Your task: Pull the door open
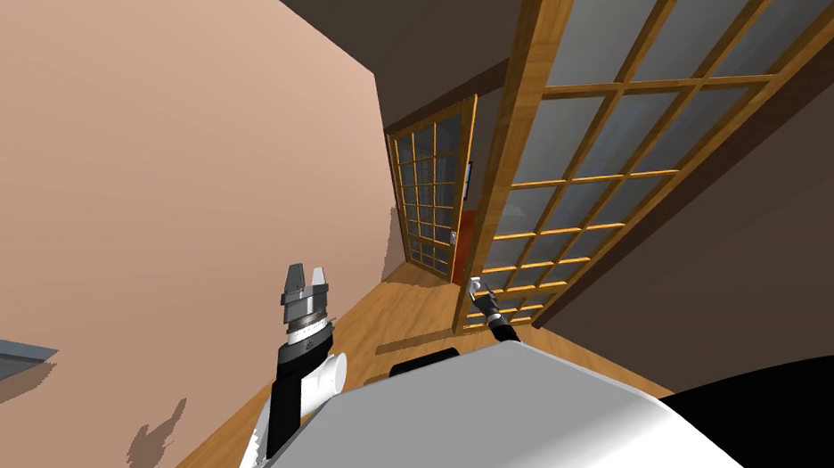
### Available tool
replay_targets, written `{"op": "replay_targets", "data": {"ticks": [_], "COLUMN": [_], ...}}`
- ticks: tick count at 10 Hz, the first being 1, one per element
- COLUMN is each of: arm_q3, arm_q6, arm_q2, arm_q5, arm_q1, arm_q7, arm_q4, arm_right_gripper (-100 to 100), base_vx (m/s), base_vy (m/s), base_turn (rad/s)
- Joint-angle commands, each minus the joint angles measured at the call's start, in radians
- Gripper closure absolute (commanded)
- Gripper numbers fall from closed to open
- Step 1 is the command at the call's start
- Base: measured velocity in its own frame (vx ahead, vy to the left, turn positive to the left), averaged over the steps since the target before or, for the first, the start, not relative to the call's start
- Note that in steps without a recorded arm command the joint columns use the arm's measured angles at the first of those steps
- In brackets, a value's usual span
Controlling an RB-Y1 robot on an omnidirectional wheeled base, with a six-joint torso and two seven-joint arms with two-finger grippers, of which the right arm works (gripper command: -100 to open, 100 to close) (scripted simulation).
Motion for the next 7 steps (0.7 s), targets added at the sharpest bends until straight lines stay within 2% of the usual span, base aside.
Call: {"op": "replay_targets", "data": {"ticks": [1,7], "arm_q3": [0.006,0.025], "arm_q6": [0.008,0.045], "arm_q2": [0.005,0.023], "arm_q5": [-0.017,-0.077], "arm_q1": [0.000,0.007], "arm_q7": [-0.050,-0.205], "arm_q4": [-0.010,-0.060], "arm_right_gripper": [-100,-100], "base_vx": [-0.047,-0.068], "base_vy": [-0.031,-0.019], "base_turn": [0.027,0.030]}}
